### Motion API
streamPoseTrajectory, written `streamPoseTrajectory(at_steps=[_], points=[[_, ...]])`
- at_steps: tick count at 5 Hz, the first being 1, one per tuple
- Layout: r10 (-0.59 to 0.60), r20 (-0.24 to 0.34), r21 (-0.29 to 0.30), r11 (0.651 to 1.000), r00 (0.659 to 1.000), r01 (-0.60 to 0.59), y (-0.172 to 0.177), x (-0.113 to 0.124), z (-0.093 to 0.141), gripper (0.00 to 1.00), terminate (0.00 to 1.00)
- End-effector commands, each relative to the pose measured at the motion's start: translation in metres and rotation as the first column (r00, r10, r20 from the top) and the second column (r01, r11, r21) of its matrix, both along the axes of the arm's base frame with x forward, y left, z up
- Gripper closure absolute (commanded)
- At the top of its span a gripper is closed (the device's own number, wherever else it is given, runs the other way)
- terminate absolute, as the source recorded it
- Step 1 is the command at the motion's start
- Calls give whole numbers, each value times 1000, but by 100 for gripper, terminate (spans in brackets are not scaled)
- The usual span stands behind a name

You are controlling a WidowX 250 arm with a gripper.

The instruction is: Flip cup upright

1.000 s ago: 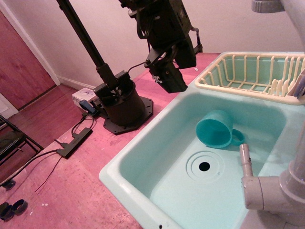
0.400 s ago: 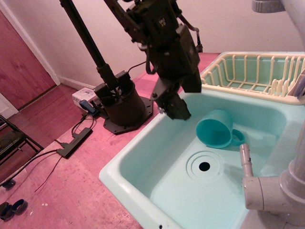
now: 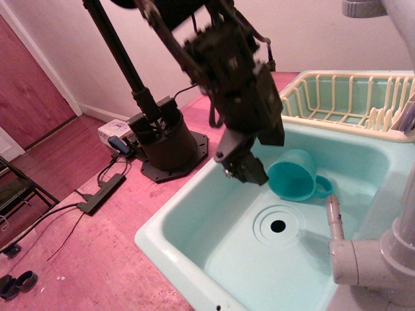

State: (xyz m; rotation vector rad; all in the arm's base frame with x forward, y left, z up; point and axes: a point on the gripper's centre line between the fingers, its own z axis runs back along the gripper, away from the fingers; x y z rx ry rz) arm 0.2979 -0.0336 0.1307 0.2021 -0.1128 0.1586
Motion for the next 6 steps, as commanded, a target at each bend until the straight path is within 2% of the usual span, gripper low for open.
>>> streamPoseTrajectory(at_steps=[1, 2, 3, 4, 5, 6], points=[[22, 48, -2, 1000, 999, -22, 17, 5, -5, 0, 0], [58, 69, 0, 998, 996, -59, 32, 4, -16, 0, 0], [82, 100, 18, 996, 992, -85, 45, 11, -21, 0, 0], [67, 105, 16, 998, 992, -69, 44, 25, -31, 0, 0], [90, 99, 4, 996, 991, -90, 35, 27, -33, 100, 0], [138, 116, -36, 990, 984, -135, 27, 25, -26, 100, 0]])
